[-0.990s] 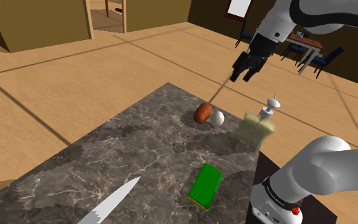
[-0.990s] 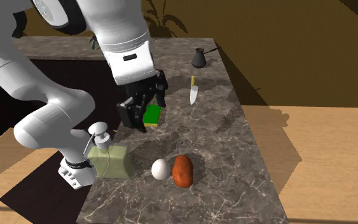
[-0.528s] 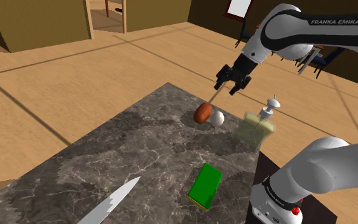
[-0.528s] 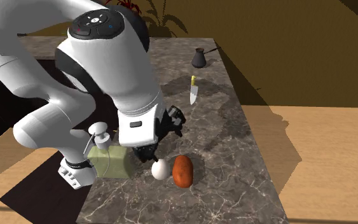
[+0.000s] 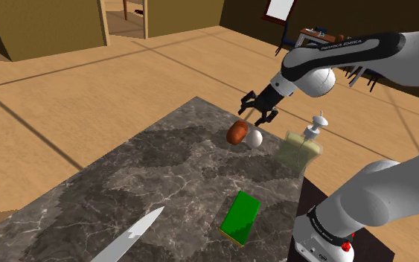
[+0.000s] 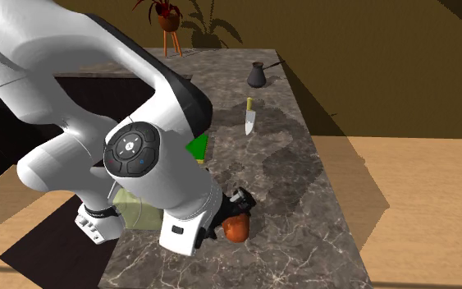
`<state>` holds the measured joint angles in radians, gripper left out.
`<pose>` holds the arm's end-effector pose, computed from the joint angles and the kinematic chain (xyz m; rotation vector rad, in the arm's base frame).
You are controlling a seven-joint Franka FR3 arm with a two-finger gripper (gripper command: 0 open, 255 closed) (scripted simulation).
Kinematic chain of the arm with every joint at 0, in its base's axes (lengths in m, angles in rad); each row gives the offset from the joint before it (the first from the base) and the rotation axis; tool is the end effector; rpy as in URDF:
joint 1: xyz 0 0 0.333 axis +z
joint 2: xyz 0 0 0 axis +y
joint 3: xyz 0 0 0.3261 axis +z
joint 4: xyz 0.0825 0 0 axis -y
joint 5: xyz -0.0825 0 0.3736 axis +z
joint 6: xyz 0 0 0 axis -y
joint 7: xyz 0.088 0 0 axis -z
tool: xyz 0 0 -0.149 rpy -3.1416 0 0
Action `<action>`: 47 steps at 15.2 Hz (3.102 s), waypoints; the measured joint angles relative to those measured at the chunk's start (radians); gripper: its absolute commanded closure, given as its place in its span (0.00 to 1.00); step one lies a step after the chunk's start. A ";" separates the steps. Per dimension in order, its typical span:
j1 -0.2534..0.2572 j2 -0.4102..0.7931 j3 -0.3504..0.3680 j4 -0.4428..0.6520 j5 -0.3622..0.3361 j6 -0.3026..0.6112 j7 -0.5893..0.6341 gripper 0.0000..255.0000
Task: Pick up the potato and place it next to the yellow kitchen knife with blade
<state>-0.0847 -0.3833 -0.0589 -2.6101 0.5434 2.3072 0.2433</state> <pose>0.4048 -0.0308 0.3685 -2.5191 0.9746 -0.0699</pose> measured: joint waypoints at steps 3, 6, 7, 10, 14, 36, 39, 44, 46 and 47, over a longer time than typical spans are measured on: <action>0.016 0.044 0.002 -0.013 0.044 0.059 -0.014 0.00; 0.032 0.076 0.009 -0.021 0.075 0.101 -0.029 0.00; 0.037 0.082 0.010 -0.024 0.083 0.111 -0.033 0.00; 0.042 0.093 0.013 -0.025 0.092 0.122 -0.037 0.00; 0.042 0.094 0.013 -0.025 0.093 0.124 -0.038 0.00; 0.012 0.004 0.022 0.029 0.010 -0.004 0.059 1.00; 0.004 -0.022 0.024 0.049 -0.010 -0.046 0.086 1.00; -0.005 -0.049 0.027 0.095 -0.038 -0.112 0.125 1.00; -0.008 -0.066 0.028 0.109 -0.048 -0.140 0.142 1.00; -0.010 -0.066 0.027 0.122 -0.053 -0.153 0.148 1.00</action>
<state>-0.0946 -0.4495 -0.0316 -2.4876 0.4908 2.1546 0.3909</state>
